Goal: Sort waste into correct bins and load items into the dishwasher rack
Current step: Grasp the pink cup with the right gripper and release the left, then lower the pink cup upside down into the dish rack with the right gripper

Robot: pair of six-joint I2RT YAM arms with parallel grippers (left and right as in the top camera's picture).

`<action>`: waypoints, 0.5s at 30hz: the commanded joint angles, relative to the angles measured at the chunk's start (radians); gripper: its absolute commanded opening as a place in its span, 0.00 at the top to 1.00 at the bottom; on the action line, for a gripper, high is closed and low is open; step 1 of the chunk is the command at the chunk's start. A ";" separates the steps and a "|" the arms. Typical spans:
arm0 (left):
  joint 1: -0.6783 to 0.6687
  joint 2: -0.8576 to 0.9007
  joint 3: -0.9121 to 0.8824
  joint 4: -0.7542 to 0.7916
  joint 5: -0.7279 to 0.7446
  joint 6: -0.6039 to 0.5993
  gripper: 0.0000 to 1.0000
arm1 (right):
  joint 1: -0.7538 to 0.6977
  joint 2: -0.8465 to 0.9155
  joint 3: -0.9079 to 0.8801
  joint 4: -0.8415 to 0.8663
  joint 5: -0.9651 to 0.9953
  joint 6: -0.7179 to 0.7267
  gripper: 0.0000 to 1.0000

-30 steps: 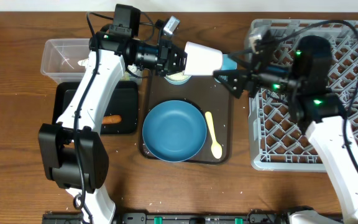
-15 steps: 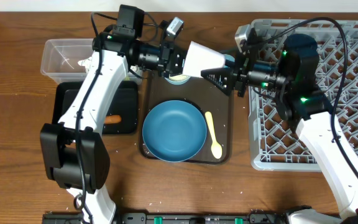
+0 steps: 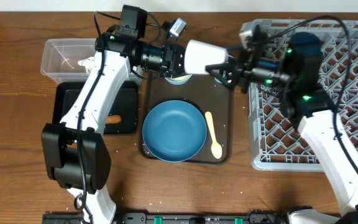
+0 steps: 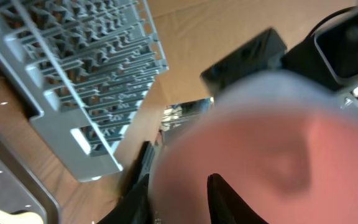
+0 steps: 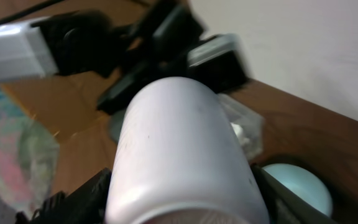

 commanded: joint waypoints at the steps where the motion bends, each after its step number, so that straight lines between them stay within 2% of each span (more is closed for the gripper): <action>1: -0.004 0.001 0.007 -0.003 -0.065 0.017 0.70 | -0.098 -0.005 0.016 -0.013 0.038 0.071 0.54; 3: -0.004 0.001 0.007 -0.003 -0.096 0.018 0.70 | -0.150 -0.010 0.016 -0.041 0.038 0.088 0.51; 10: -0.004 0.001 0.007 -0.003 -0.197 0.017 0.70 | -0.275 -0.050 0.016 -0.190 0.060 0.092 0.52; 13: -0.004 0.001 0.007 -0.004 -0.269 0.017 0.70 | -0.304 -0.087 0.017 -0.306 0.184 0.092 0.52; 15: -0.004 0.001 0.007 -0.013 -0.355 0.017 0.70 | -0.316 -0.124 0.019 -0.409 0.334 0.092 0.52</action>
